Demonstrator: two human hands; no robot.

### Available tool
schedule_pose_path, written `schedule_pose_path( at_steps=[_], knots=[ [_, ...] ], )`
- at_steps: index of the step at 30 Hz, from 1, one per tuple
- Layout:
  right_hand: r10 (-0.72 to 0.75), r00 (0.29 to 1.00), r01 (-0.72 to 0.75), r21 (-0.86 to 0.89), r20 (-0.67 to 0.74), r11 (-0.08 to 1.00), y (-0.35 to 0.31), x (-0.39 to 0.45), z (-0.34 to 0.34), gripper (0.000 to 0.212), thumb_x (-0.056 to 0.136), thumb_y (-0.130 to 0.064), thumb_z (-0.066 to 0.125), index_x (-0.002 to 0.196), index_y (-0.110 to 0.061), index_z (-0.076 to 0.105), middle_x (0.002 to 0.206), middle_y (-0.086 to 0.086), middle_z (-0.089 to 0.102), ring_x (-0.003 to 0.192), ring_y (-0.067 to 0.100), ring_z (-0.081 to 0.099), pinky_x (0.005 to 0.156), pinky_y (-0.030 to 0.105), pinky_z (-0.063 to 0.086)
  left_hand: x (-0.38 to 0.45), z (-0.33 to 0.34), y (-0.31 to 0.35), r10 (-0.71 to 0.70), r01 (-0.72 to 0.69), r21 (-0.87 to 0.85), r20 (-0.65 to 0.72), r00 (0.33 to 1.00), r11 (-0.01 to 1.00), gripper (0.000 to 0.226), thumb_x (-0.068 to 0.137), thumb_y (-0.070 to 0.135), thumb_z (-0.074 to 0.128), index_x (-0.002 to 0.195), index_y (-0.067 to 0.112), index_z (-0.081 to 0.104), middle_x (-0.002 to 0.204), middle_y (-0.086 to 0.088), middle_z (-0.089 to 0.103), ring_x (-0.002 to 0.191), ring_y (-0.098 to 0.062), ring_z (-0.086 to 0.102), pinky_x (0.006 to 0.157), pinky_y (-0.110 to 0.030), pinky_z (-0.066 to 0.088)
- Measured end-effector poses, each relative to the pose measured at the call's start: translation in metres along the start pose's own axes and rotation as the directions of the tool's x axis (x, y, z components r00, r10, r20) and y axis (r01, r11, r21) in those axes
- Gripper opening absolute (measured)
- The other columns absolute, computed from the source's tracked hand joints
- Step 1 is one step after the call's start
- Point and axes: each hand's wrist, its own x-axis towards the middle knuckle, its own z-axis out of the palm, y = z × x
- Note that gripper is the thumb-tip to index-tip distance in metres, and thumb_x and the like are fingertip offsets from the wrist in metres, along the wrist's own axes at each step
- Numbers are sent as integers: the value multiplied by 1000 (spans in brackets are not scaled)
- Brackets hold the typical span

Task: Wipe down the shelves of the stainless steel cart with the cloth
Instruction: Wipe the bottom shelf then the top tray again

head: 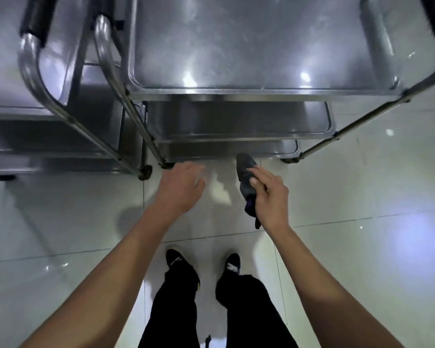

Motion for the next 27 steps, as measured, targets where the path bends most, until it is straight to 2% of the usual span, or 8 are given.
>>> schedule_pose_path(
  at_steps=[2,8,11,15,17,22,25,27],
  knots=[
    [-19,997,17,23,71,1000,-19,-5,-14,30,96,-17,53,113,-30,73,123,-7,68,115,17,59,103,35,46,-22,-21,10,-8,9,8,-65,998,1000,48,101,37,45,148,24,42,148,0,48,132,-24,45,105,-45,39],
    [-246,955,255,-39,164,966,-73,-3,-49,31,94,-16,49,112,-18,74,118,1,71,106,25,66,91,46,52,-87,-66,28,-87,86,-11,-222,971,996,49,98,35,52,145,21,47,143,-2,53,130,-24,47,104,-41,38],
    [-271,928,279,6,255,960,-97,-2,-50,30,98,-13,50,119,-15,72,120,0,68,110,16,61,99,37,48,-111,-77,28,-168,155,-71,-271,948,985,48,98,37,53,145,24,48,143,2,52,132,-22,46,106,-42,39],
    [-332,885,278,202,326,939,-139,-7,-40,25,100,1,49,105,-4,73,96,0,66,79,-1,60,69,18,46,-135,-88,15,-239,218,-100,-321,917,971,46,96,37,55,141,26,51,139,3,55,128,-22,49,103,-44,43],
    [-373,876,330,184,306,926,-156,-12,-28,26,96,9,49,105,2,72,98,1,67,82,-10,61,72,12,45,-147,-94,5,-267,244,-110,-334,904,963,43,96,36,56,137,26,53,135,2,57,125,-23,51,101,-45,44],
    [-460,837,474,26,295,880,-179,-12,31,31,92,-14,49,109,-19,75,115,-5,72,101,23,67,86,46,54,-169,-113,-41,-297,260,-144,-408,863,955,38,93,30,62,130,21,60,127,-4,62,121,-29,55,97,-48,47],
    [-500,821,516,20,276,856,-214,-22,67,30,90,-2,53,106,-11,76,114,2,73,104,19,67,93,39,52,-176,-130,-81,-313,296,-104,-374,873,949,35,94,37,56,126,25,59,128,2,60,122,-25,53,98,-45,45],
    [-527,806,539,35,270,842,-244,-30,93,29,89,9,54,103,-4,77,112,8,74,103,4,64,97,22,49,-182,-143,-114,-317,304,-93,-349,882,948,37,95,40,52,129,27,57,133,4,57,125,-23,50,102,-44,42]
  ],
)
